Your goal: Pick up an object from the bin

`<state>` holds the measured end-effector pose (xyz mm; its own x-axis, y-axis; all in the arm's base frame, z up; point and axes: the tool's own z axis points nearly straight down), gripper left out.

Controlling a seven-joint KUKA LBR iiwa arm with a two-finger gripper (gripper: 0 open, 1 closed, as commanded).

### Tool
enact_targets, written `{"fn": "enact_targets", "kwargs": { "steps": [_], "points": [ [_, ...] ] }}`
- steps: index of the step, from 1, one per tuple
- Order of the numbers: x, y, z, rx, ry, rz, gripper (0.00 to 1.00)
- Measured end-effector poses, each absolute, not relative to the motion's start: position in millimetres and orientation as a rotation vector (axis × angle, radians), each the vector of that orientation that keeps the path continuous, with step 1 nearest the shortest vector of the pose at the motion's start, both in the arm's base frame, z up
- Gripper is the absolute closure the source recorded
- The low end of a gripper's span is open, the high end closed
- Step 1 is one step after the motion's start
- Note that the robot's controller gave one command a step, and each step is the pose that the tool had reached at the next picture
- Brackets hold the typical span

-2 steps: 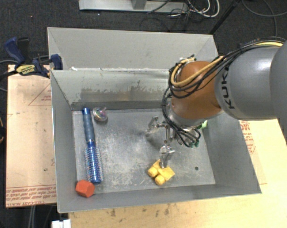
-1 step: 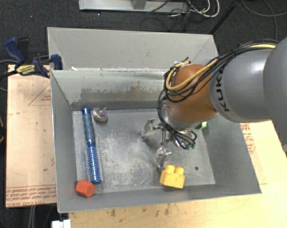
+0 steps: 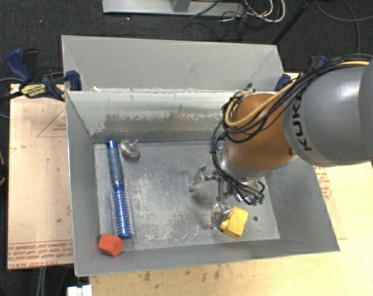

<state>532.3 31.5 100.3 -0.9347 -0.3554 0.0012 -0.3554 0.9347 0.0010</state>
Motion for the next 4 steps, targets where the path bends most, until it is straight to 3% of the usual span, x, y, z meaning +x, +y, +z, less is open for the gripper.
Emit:
{"fn": "enact_targets", "kwargs": {
  "steps": [1,2,3,4],
  "points": [
    [533.0,32,100,0.567,-3.09,-0.002,1.0],
    [513.4,-7,77,1.028,-2.99,-0.006,1.0],
    [518.1,-28,211,0.062,-3.149,0.0,1.0],
    [517.2,-28,209,0.062,-3.145,-0.001,0.0]
  ]
}}
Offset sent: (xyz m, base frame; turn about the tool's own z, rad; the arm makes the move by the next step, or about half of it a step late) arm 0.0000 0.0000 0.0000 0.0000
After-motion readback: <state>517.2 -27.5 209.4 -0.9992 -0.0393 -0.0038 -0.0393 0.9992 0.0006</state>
